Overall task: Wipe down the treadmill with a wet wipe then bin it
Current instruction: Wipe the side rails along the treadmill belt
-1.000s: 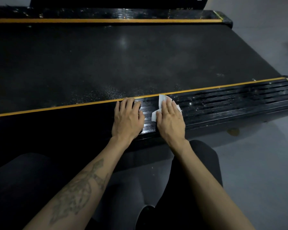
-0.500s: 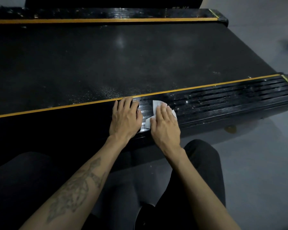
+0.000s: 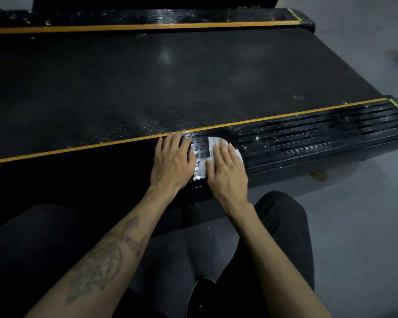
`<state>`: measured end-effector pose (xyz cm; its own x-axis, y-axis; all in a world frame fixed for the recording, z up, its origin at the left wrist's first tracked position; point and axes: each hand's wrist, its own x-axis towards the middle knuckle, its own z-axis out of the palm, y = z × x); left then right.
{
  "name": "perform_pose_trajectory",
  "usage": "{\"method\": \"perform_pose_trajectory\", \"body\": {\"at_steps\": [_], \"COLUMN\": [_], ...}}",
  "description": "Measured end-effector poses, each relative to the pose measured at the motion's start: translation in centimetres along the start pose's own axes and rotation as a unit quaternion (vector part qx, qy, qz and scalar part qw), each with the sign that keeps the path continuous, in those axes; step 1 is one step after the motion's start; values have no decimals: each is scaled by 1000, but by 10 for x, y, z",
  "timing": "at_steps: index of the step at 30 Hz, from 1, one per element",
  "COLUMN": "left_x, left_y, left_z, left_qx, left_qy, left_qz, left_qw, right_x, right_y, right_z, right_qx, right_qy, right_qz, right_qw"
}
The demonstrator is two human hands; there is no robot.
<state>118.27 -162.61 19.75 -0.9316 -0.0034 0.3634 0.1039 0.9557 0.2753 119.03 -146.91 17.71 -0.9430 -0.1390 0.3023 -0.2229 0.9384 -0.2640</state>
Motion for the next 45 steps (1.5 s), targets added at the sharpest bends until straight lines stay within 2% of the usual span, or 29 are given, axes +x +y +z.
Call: {"method": "perform_pose_trajectory", "body": {"at_steps": [6,11,14,18,23,26,29,34,38,41,45], "left_x": [1,1,-1,0,-1,-2,-1,-1,-2,-1,0], "left_y": [0,1,2,3,3,3,3,3,4,3,2], "left_z": [0,1,0,-1,0,-1,-2,-1,-1,-1,0], "left_qx": [-5,-4,-8,-8,-11,-13,-11,-14,-18,-16,-18], "left_qy": [-17,-29,-30,-27,-25,-22,-21,-8,-6,-3,0], "left_qz": [33,27,23,26,22,24,24,27,30,34,33], "left_qw": [999,999,999,999,999,999,999,1000,999,999,999], "right_x": [-11,-18,-6,-28,-21,-5,-18,-23,-4,-17,-25], "right_y": [16,4,16,12,6,25,26,14,31,29,16], "right_z": [-9,-3,-6,-9,-3,-8,-9,-9,-13,-14,-10], "right_qx": [-14,-19,-25,-32,-33,-22,-28,-22,-14,-12,-17], "right_qy": [29,22,3,36,19,-2,20,7,-21,0,3], "right_qz": [37,-5,14,53,-13,3,34,-3,8,37,4], "right_qw": [999,1000,1000,997,999,1000,999,1000,1000,999,1000]}}
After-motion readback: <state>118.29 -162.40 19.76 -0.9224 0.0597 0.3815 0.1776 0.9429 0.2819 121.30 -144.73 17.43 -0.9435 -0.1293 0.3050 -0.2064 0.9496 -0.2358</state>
